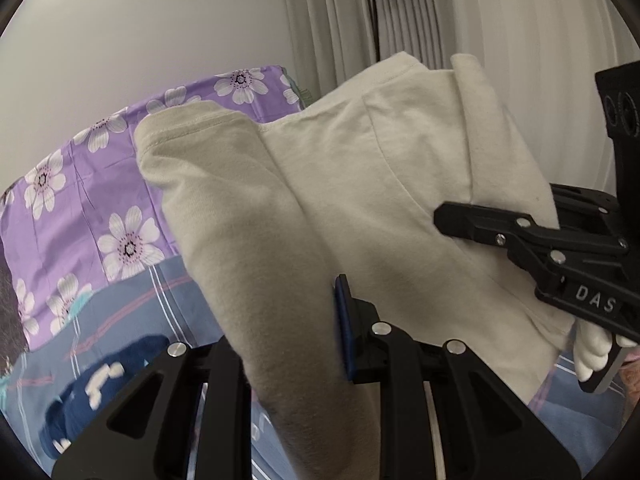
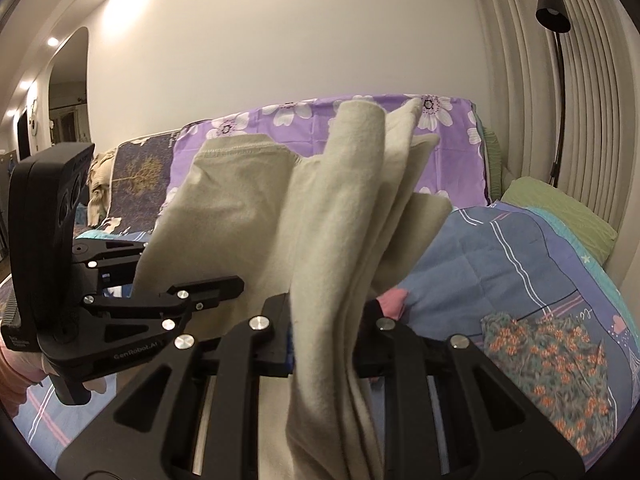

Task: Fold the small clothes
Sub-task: 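Lift the folded shirt with both tools and carry it onto the pink cloth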

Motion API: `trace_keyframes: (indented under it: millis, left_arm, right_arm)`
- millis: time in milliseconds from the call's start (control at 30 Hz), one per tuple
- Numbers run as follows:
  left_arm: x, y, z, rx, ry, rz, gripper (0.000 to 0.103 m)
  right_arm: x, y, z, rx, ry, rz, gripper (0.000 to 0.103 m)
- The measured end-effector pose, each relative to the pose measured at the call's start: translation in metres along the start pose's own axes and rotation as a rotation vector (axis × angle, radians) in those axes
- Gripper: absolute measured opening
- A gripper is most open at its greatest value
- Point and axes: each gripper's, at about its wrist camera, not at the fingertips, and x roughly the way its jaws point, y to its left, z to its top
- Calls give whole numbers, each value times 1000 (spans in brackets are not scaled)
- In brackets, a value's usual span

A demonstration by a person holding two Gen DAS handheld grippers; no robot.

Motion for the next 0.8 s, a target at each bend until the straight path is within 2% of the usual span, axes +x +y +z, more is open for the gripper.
trace_keyframes:
  millis: [167,333,800]
  left_arm:
    - [31,9,22,15,30,67,21]
    - [61,8,26,49,67,131,21]
    - [125,43,27,19,108,186,21]
  right_arm:
    - [32,-10,14,31,4,-24,18]
    - [66,-13,22,22,28,-63,18]
    - [156,-34,23,49,66,-84,18]
